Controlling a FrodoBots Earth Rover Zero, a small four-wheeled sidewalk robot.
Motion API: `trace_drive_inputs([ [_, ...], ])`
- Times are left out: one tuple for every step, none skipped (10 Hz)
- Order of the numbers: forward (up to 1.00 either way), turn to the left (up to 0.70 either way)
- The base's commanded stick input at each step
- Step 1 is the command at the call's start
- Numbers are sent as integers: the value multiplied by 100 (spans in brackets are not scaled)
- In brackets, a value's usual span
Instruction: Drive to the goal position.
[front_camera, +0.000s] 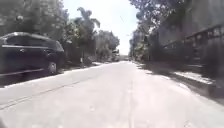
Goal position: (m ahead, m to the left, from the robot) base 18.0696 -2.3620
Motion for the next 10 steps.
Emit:
trace_drive_inputs([
  [0,0],
  [0,0],
  [0,0],
  [0,0],
  [25,0],
  [100,1],
  [100,1],
  [100,1],
  [100,1],
  [100,1],
])
